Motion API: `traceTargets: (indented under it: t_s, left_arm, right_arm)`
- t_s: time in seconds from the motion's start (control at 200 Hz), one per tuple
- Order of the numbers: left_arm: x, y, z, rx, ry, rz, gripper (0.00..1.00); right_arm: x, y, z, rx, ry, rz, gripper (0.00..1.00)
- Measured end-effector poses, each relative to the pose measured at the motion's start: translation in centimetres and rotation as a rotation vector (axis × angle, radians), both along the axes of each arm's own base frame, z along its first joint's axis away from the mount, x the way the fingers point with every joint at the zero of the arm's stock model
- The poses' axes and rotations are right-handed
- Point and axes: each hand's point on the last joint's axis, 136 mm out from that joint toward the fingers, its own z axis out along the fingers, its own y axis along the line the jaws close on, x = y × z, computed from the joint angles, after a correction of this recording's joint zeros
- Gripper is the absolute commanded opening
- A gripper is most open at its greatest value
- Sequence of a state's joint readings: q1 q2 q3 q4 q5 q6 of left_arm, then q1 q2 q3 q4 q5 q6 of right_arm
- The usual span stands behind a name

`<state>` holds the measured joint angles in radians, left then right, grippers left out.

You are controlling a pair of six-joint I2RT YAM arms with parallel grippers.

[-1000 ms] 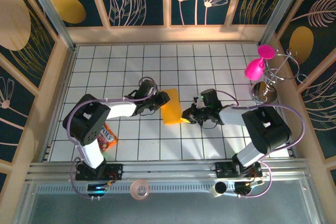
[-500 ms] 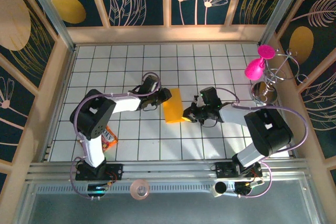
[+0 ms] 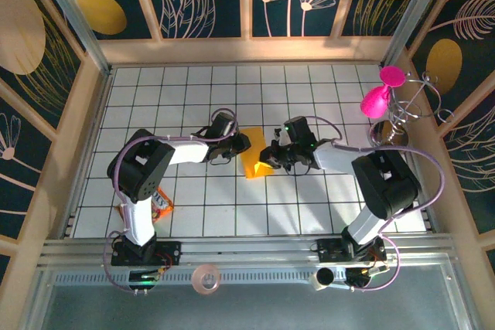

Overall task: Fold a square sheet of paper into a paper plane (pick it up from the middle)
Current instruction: Fold the triangle a second time at the center of the table.

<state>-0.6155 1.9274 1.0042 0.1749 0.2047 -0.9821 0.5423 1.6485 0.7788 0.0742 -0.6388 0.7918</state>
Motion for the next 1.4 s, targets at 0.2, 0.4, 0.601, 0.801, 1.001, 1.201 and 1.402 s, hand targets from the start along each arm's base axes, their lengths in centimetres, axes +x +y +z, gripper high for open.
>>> traceTargets:
  t_s: [0.2,0.4,0.601,0.801,1.001,1.201,1.402]
  left_arm:
    - [0.0,0.0,0.0,0.008,-0.009,-0.012,0.21]
    - [0.3,0.1,0.2,0.024,-0.022,-0.030,0.23]
    - [1.8,0.9,1.4,0.036,-0.067,-0.012,0.23]
    - [2.6,1.8,1.2,0.054,-0.067,0.006,0.19]
    - [2.9,1.6,0.3,0.064,-0.052,-0.002,0.16]
    - [2.8,1.5,-0.4,0.072,-0.037,-0.011,0.14]
    - [2.7,1.5,-0.5,0.076,-0.033,-0.016,0.13]
  right_arm:
    - [0.7,1.3,-0.2,0.028,-0.008,0.008,0.00]
    - [1.4,1.7,-0.4,0.047,-0.009,-0.012,0.00]
    - [1.6,1.6,-1.0,0.038,0.010,-0.036,0.00]
    - [1.8,1.7,-0.9,0.043,0.004,-0.042,0.00]
    - [2.1,2.2,-0.6,0.073,-0.012,-0.031,0.00]
    - [2.1,2.4,-1.6,0.082,0.014,-0.031,0.00]
    - [2.2,2.7,-1.9,0.096,0.025,-0.035,0.00]
